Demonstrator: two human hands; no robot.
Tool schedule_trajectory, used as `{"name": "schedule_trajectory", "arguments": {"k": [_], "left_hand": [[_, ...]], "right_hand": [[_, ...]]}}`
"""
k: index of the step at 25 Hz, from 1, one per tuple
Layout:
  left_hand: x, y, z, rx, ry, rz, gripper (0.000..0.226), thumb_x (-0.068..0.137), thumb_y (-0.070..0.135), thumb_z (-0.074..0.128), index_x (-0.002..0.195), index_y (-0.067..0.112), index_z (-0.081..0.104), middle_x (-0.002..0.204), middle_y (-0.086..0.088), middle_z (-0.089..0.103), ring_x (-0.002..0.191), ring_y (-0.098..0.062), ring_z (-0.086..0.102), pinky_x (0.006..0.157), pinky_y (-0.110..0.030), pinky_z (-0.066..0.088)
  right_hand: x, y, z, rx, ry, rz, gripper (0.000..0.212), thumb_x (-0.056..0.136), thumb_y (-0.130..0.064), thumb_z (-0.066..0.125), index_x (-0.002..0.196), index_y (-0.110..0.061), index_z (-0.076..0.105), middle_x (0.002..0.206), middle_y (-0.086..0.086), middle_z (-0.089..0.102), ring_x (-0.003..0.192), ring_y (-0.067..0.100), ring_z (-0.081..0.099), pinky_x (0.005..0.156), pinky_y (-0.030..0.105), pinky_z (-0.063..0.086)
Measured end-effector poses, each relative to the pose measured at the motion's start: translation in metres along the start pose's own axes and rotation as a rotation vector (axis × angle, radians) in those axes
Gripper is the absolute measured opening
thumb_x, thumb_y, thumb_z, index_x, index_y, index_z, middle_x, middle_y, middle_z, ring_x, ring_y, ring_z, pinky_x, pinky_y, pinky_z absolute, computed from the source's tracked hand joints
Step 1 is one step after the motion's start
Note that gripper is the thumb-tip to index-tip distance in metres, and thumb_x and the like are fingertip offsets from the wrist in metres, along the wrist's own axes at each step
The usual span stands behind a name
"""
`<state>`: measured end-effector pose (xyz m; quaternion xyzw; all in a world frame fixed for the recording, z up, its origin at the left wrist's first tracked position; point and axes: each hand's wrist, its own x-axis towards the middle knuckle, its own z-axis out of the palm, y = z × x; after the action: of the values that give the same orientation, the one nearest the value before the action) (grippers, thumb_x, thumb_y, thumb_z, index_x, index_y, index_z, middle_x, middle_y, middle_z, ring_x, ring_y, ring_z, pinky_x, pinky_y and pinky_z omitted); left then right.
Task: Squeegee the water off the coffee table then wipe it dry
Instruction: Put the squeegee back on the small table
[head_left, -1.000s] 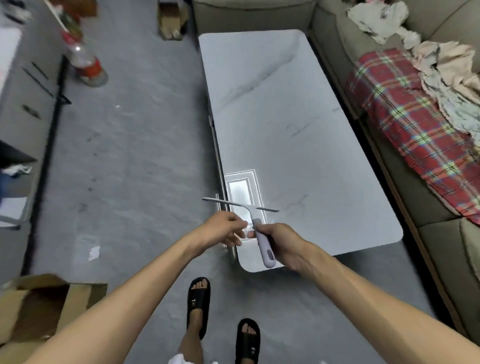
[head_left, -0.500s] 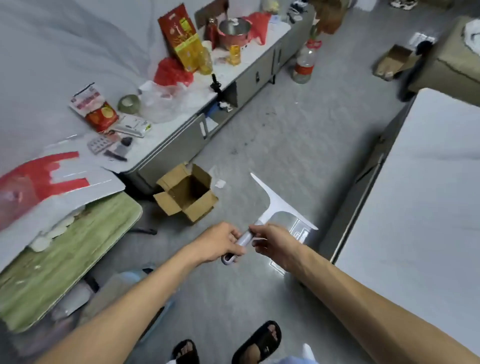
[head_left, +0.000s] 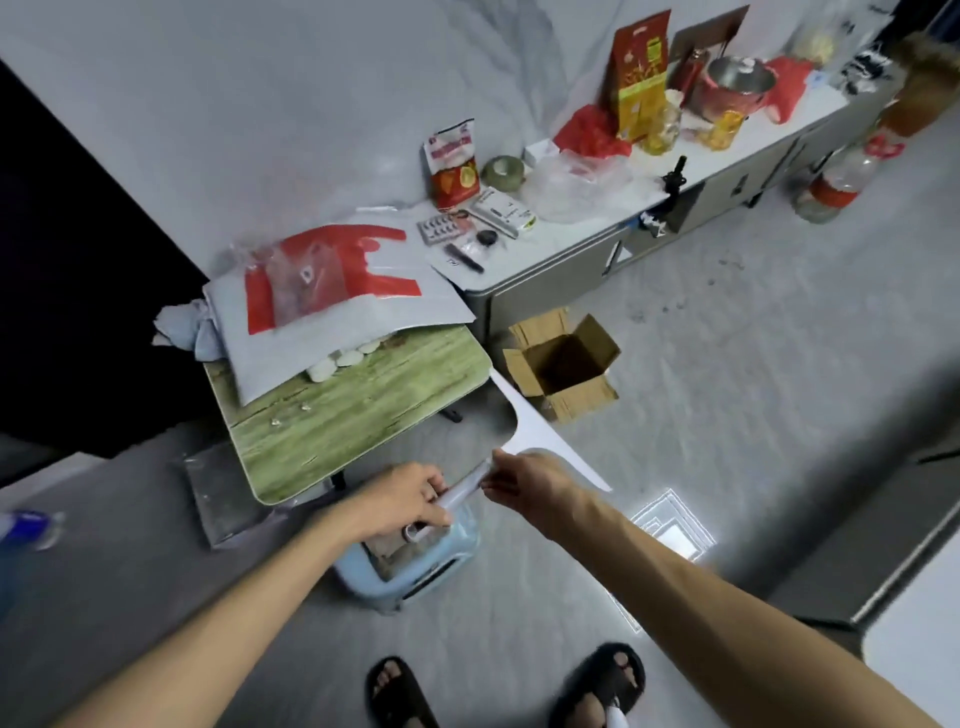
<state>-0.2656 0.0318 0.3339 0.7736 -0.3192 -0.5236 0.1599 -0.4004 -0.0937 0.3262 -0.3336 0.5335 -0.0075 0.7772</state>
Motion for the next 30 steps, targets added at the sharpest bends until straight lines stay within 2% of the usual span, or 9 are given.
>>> {"name": "schedule_trajectory", "arguments": {"k": [4, 7, 9, 13, 19, 23, 26, 28, 30], "left_hand": [[-0.003, -0.077, -0.062, 0.014, 0.098, -0.057, 0.032, 0.070, 0.028, 0.083, 0.093, 0.013, 0.067, 0.083, 0.001, 0.063, 0.071, -0.014, 0.056, 0.063, -0.024, 0.039], [0.021, -0.108, -0.094, 0.019, 0.135, -0.064, 0.030, 0.069, 0.026, 0.084, 0.093, 0.014, 0.069, 0.086, 0.001, 0.065, 0.075, -0.013, 0.057, 0.061, -0.023, 0.039], [0.044, -0.125, -0.110, 0.007, 0.181, -0.080, 0.030, 0.069, 0.025, 0.083, 0.094, 0.015, 0.070, 0.088, 0.001, 0.068, 0.080, -0.014, 0.060, 0.066, -0.024, 0.042], [0.114, -0.172, -0.132, 0.011, 0.288, -0.154, 0.026, 0.072, 0.023, 0.081, 0.094, 0.017, 0.072, 0.095, -0.002, 0.074, 0.083, -0.018, 0.066, 0.076, -0.029, 0.051], [0.223, -0.248, -0.137, 0.050, 0.405, -0.188, 0.023, 0.075, 0.029, 0.079, 0.095, 0.022, 0.070, 0.090, 0.002, 0.074, 0.082, -0.019, 0.068, 0.077, -0.035, 0.056], [0.266, -0.289, -0.138, 0.064, 0.461, -0.187, 0.021, 0.075, 0.029, 0.079, 0.093, 0.022, 0.070, 0.090, 0.003, 0.074, 0.081, -0.018, 0.068, 0.076, -0.037, 0.056], [0.283, -0.312, -0.140, 0.145, 0.502, -0.176, 0.019, 0.077, 0.028, 0.077, 0.093, 0.023, 0.068, 0.091, 0.002, 0.074, 0.080, -0.020, 0.067, 0.072, -0.035, 0.056], [0.287, -0.325, -0.140, 0.215, 0.499, -0.159, 0.019, 0.081, 0.026, 0.073, 0.098, 0.024, 0.065, 0.095, -0.001, 0.073, 0.084, -0.024, 0.066, 0.070, -0.035, 0.056], [0.287, -0.334, -0.141, 0.244, 0.455, -0.133, 0.023, 0.084, 0.020, 0.068, 0.106, 0.023, 0.060, 0.104, -0.004, 0.071, 0.090, -0.025, 0.064, 0.075, -0.038, 0.055]], "right_hand": [[0.034, 0.012, 0.092, -0.043, -0.011, 0.020, 0.028, 0.099, -0.010, 0.052, 0.073, -0.001, 0.054, 0.067, 0.014, 0.056, 0.037, 0.010, 0.058, 0.047, 0.019, 0.053], [0.077, 0.005, 0.130, -0.093, 0.000, 0.019, 0.027, 0.098, -0.008, 0.053, 0.072, 0.002, 0.055, 0.055, 0.011, 0.059, 0.036, 0.010, 0.058, 0.044, 0.018, 0.052], [0.111, -0.002, 0.146, -0.089, 0.013, 0.021, 0.027, 0.097, -0.006, 0.054, 0.072, 0.003, 0.054, 0.050, 0.011, 0.059, 0.034, 0.011, 0.058, 0.041, 0.019, 0.052], [0.205, 0.000, 0.175, -0.088, 0.011, 0.054, 0.026, 0.097, -0.004, 0.053, 0.072, 0.005, 0.054, 0.065, 0.018, 0.055, 0.033, 0.013, 0.058, 0.040, 0.019, 0.051], [0.350, 0.023, 0.203, -0.156, 0.029, 0.035, 0.027, 0.097, -0.006, 0.054, 0.073, 0.005, 0.055, 0.045, 0.010, 0.059, 0.034, 0.013, 0.059, 0.040, 0.020, 0.051], [0.402, 0.044, 0.218, -0.203, 0.035, -0.015, 0.026, 0.098, -0.010, 0.053, 0.078, 0.005, 0.057, 0.063, 0.017, 0.059, 0.045, 0.017, 0.061, 0.047, 0.023, 0.055], [0.419, 0.056, 0.229, -0.210, 0.063, -0.022, 0.025, 0.100, -0.012, 0.052, 0.094, 0.011, 0.059, 0.072, 0.020, 0.060, 0.057, 0.022, 0.059, 0.053, 0.025, 0.055], [0.421, 0.061, 0.238, -0.216, 0.048, -0.011, 0.025, 0.101, -0.011, 0.047, 0.101, 0.012, 0.057, 0.082, 0.023, 0.059, 0.060, 0.022, 0.058, 0.061, 0.028, 0.055], [0.419, 0.059, 0.244, -0.176, 0.012, -0.018, 0.020, 0.102, -0.009, 0.042, 0.101, 0.008, 0.053, 0.085, 0.023, 0.057, 0.063, 0.022, 0.057, 0.064, 0.029, 0.053]]}}
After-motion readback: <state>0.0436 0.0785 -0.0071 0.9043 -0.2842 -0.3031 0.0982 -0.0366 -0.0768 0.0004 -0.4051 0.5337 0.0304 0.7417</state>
